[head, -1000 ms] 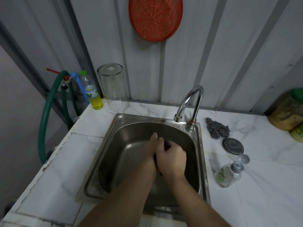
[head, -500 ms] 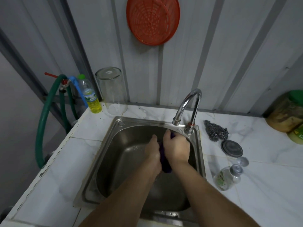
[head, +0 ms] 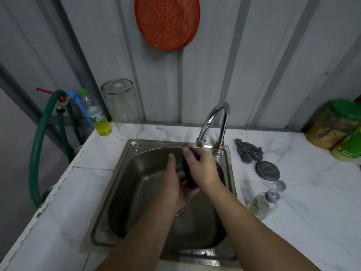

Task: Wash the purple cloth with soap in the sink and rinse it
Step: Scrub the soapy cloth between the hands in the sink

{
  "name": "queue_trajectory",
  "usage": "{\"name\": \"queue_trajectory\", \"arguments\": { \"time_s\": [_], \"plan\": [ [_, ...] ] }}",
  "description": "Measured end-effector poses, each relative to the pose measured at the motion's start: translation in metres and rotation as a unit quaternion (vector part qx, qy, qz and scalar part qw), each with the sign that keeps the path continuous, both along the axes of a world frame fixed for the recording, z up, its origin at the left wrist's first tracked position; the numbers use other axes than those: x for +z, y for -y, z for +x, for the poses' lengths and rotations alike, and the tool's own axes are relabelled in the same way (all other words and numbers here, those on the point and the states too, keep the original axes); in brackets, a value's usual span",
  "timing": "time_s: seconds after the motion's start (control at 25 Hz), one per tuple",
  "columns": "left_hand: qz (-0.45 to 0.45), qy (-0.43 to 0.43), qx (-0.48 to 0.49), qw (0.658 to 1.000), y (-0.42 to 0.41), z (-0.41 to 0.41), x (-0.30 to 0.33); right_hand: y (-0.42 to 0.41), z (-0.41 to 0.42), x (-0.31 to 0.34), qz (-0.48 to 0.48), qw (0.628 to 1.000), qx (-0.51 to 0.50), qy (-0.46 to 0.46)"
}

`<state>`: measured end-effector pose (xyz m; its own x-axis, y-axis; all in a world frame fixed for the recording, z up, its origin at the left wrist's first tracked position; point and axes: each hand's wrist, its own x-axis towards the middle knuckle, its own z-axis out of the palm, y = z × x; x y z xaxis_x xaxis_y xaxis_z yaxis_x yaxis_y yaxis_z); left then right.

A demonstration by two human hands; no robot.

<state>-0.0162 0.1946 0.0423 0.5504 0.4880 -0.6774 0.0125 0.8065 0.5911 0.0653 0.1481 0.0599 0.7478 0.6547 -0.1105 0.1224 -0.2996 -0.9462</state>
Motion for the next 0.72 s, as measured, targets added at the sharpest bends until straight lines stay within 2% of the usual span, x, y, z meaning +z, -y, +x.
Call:
{"name": "queue_trajectory", "arguments": {
  "time_s": [0.08,0.16,0.24,0.28,0.32,0.36,0.4,0.44,0.56,0.64,0.72],
  "plan": [
    [-0.022,0.11,0.018,0.994,-0.001,0.002,0.003,0.009,-0.011,0.001,0.007,0.997,0.074,-0.01],
    [-0.02,0.128,0.039,0.991,-0.008,0.0,-0.005,0.019,-0.01,-0.001,0.05,0.998,0.009,-0.035],
    [-0.027,0.144,0.049,0.988,-0.013,-0.006,-0.007,0.028,0.007,-0.005,0.025,0.995,-0.094,-0.035],
    [-0.048,0.162,0.042,0.985,-0.015,-0.009,-0.009,0.03,0.016,-0.005,-0.009,0.993,-0.087,-0.075],
    [-0.072,0.178,0.036,0.981,-0.015,-0.011,-0.011,0.032,0.021,-0.007,-0.019,0.981,-0.059,-0.182],
    [-0.087,0.181,0.027,0.979,-0.015,-0.013,-0.01,0.032,0.023,-0.009,-0.007,0.956,-0.035,-0.292],
    [-0.086,0.163,0.021,0.983,-0.014,-0.013,-0.01,0.03,0.022,-0.011,0.024,0.942,-0.035,-0.333],
    [-0.077,0.144,0.015,0.987,-0.013,-0.011,-0.01,0.026,0.022,-0.011,0.063,0.945,-0.056,-0.316],
    [-0.03,0.069,0.031,0.997,-0.015,-0.003,-0.01,0.02,0.019,-0.005,0.121,0.972,-0.139,-0.143],
    [-0.02,0.054,0.048,0.997,-0.015,0.005,-0.007,0.023,-0.001,0.004,0.147,0.976,-0.128,-0.101],
    [-0.011,0.048,0.069,0.996,-0.016,0.011,-0.005,0.025,-0.032,0.005,0.084,0.993,-0.078,-0.021]
  ]
}}
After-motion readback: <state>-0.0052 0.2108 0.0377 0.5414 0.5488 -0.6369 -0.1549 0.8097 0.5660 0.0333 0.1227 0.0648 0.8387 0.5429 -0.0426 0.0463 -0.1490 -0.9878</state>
